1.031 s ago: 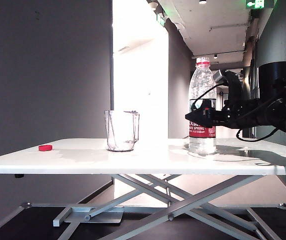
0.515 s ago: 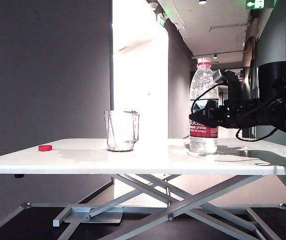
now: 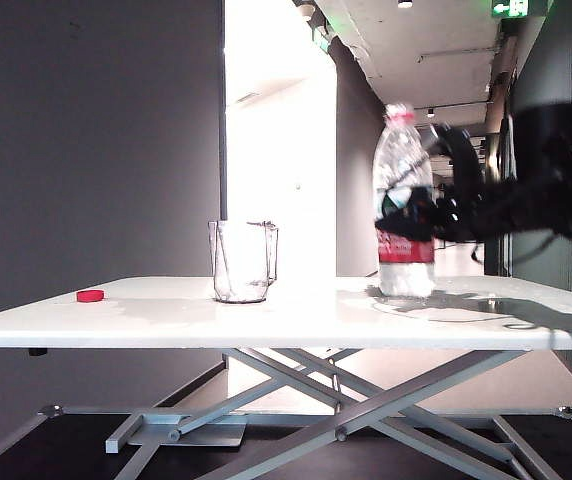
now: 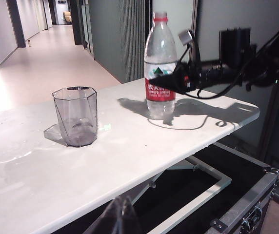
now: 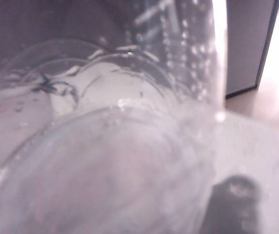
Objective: Pick up the mineral water bottle on the table and pour water into the mug until it's half full.
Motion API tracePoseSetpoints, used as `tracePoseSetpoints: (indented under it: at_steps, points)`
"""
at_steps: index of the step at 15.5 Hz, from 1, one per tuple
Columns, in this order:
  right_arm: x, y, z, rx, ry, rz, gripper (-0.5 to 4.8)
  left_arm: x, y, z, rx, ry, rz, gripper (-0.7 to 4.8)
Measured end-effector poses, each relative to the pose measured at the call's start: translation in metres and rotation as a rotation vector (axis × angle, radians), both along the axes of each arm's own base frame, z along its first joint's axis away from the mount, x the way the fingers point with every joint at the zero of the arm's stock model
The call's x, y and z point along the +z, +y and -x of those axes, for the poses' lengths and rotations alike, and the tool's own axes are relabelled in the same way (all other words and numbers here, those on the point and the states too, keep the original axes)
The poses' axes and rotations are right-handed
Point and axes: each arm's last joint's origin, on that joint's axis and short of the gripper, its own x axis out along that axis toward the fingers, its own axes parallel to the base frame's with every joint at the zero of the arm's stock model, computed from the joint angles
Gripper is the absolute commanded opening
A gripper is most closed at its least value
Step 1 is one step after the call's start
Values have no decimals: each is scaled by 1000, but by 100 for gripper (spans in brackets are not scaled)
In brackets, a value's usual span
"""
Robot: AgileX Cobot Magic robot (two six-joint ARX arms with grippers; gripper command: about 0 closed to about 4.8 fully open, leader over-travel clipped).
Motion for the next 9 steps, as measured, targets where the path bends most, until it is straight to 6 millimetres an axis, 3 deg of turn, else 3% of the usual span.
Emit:
tracePoseSetpoints:
  at_steps: [5,9]
  points:
    - [14,48,-6,-52,56,243,202,0,0,0,0,0,0,-5]
    - [30,92,-7,-208,55,423,202,0,0,0,0,0,0,-5]
